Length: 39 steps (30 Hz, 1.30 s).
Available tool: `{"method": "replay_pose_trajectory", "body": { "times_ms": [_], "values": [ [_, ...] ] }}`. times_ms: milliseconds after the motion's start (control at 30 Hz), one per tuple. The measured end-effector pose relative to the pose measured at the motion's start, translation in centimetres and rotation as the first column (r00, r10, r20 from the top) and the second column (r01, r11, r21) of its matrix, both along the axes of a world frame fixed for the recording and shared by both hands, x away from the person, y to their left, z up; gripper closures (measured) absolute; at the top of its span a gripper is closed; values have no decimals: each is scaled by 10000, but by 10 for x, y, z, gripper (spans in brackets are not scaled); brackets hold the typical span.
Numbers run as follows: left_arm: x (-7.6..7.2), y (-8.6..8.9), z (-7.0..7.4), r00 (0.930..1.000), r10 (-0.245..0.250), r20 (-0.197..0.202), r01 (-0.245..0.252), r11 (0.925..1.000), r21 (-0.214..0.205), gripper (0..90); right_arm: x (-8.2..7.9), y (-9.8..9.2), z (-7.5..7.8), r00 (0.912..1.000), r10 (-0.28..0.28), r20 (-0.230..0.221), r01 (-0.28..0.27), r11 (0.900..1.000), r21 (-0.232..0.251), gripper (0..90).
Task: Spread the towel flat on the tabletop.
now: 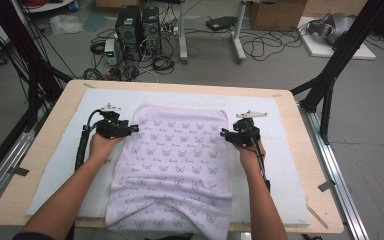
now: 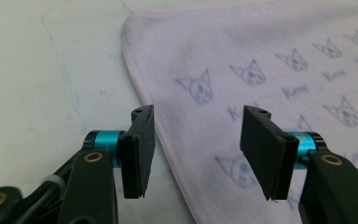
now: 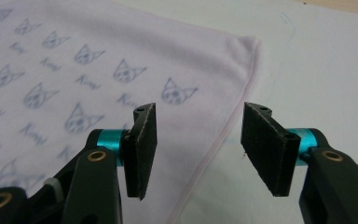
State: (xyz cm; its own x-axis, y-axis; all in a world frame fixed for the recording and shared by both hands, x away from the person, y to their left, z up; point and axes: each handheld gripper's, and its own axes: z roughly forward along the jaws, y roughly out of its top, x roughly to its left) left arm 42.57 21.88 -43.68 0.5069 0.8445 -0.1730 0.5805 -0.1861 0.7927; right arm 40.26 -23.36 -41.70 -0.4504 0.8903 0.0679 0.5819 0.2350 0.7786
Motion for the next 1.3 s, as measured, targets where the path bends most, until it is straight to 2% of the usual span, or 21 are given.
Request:
{"method": "replay_pose_trajectory", "body": {
  "times_ms": [67, 100, 200, 333, 400, 500, 600, 667, 700, 733, 767, 800, 867, 900, 933, 1000, 1067, 1133, 1200, 1267, 1300],
  "values": [
    [-9, 4, -2, 10000, 3, -16, -3, 10000, -5, 452, -12, -2, 0, 10000, 80, 12, -80, 9999, 152, 455],
    [-13, 6, -3, 10000, 17, -19, -17, 10000, -76, 449, -17, -3, 1, 9998, 123, -166, -120, 9997, 191, 452],
    [-28, 10, -6, 9999, -128, -63, 125, 9991, -400, 445, -35, -5, 0, 9995, 312, 47, -314, 9990, 308, 465],
    [-49, 11, -9, 9992, -385, 79, 386, 9991, -167, 441, -61, -5, -10, 9982, 592, -87, -590, 9981, 191, 482],
    [-58, 13, -10, 9984, -560, -21, 560, 9984, -72, 436, -71, -4, -15, 9972, 733, -157, -731, 9973, 77, 493],
    [-69, 14, -15, 9970, -768, -56, 768, 9970, 4, 439, -77, 0, -19, 9949, 901, -458, -914, 9954, -279, 511],
    [-73, 12, -14, 9952, -981, -19, 981, 9952, 58, 459, -81, 3, -22, 9938, 959, -562, -972, 9951, -200, 545],
    [-75, 9, -14, 9939, -1097, 99, 1093, 9935, 323, 512, -80, 7, -25, 9923, 988, -747, -1026, 9935, -500, 601],
    [-76, 8, -15, 9944, -1024, 245, 1011, 9936, 506, 574, -79, 9, -27, 9910, 1052, -828, -1107, 9917, -654, 619],
    [-77, 8, -15, 9933, -1135, 239, 1121, 9923, 525, 703, -80, 9, -27, 9922, 994, -751, -1045, 9922, -673, 677],
    [-76, 7, -15, 9914, -1289, 205, 1276, 9904, 536, 840, -79, 8, -26, 9916, 965, -861, -1015, 9932, -567, 783],
    [-76, 7, -15, 9921, -1237, 214, 1224, 9910, 533, 867, -78, 7, -26, 9889, 1122, -975, -1164, 9925, -382, 852],
    [-73, 8, -15, 9944, -1052, 123, 1047, 9937, 388, 874, -77, 8, -26, 9913, 1042, -800, -1091, 9922, -601, 863],
    [-70, 9, -15, 9960, -889, 102, 885, 9955, 342, 875, -76, 10, -26, 9935, 1009, -534, -1059, 9893, -1004, 865],
    [-67, 11, -14, 9981, -591, 177, 584, 9975, 408, 877, -74, 12, -26, 9952, 880, -424, -925, 9887, -1178, 866],
    [-58, 15, -15, 9997, -238, -101, 238, 9997, -28, 878, -68, 10, -27, 9968, 703, -382, -741, 9914, -1080, 866],
    [-52, 15, -15, 10000, -67, 24, 66, 10000, 71, 878, -62, 9, -27, 9989, 430, -172, -447, 9923, -1154, 866],
    [-43, 15, -14, 10000, 44, 4, -44, 10000, 8, 878, -53, 7, -28, 9995, 294, -105, -303, 9944, -1011, 865],
    [-35, 13, -14, 9998, 188, -69, -188, 9998, -49, 878, -44, 8, -28, 9999, 156, -60, -162, 9940, -1085, 865],
    [-27, 12, -14, 9991, 410, 91, -408, 9989, -217, 878, -36, 10, -26, 10000, 39, 35, -34, 9926, -1215, 866],
    [-22, 12, -14, 9987, 512, 6, -511, 9984, -230, 878, -32, 11, -25, 9999, -84, 82, 93, 9931, -1170, 865]
  ]
}}
